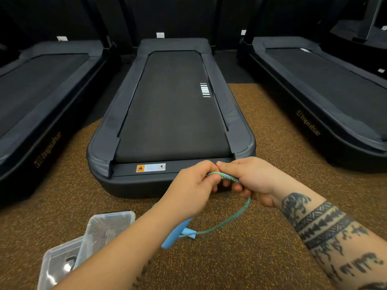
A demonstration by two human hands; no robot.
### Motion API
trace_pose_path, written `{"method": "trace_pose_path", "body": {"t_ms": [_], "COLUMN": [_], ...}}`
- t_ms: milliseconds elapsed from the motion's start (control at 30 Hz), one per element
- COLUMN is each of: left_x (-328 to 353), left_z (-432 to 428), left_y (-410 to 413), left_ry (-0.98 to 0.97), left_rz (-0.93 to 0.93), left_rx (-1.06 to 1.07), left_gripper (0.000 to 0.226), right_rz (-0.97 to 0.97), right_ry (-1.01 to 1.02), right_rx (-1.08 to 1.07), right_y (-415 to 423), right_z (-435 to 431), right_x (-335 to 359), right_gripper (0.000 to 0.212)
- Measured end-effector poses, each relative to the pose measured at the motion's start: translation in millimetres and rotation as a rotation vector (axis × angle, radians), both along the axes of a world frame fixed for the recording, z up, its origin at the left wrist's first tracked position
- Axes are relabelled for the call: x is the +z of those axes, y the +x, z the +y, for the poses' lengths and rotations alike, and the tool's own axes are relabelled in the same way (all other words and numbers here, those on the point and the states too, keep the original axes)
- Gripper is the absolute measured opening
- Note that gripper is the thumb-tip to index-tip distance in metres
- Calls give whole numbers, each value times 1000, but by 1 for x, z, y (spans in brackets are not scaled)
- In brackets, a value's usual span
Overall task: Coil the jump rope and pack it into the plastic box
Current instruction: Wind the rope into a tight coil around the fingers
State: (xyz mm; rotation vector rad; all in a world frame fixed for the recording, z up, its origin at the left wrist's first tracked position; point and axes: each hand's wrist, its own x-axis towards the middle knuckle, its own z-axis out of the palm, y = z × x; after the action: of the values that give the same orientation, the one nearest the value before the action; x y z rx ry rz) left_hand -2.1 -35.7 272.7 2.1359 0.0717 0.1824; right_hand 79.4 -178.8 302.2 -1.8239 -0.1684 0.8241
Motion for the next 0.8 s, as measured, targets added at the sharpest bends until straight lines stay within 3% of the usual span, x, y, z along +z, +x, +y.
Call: {"method": "trace_pose_path", "body": {"t_ms": [133,233,333,467,633,733,800], "left_x": [1,4,11,15,22,28,29], "left_z": [4,4,7,5,1,6,10], "left_y": [3,4,4,5,7,4,2], "left_ry": [-370,-779,-1045,-1004,-1034,-1022,-874], "left_rz": [60,94,140,132,73,234,326], "left_rx": [22,34,59,95,117,22,-43], "left_gripper": [21,22,26,28,26,26,29], "right_rz": [-294,-461,-483,-288,-485,-552,-641], "right_ry": [34,94,64,229,149,67,-57], "right_rx": [-13,112,194,183,171,206,330], "right_y": [-4,-3,1,-1,-4,1,1], "right_z": [4,3,0,-1,7,2,-1], "right_x": [2,1,-1,1,-7,-2,5], "right_gripper": [42,50,22,11,12,20,15]}}
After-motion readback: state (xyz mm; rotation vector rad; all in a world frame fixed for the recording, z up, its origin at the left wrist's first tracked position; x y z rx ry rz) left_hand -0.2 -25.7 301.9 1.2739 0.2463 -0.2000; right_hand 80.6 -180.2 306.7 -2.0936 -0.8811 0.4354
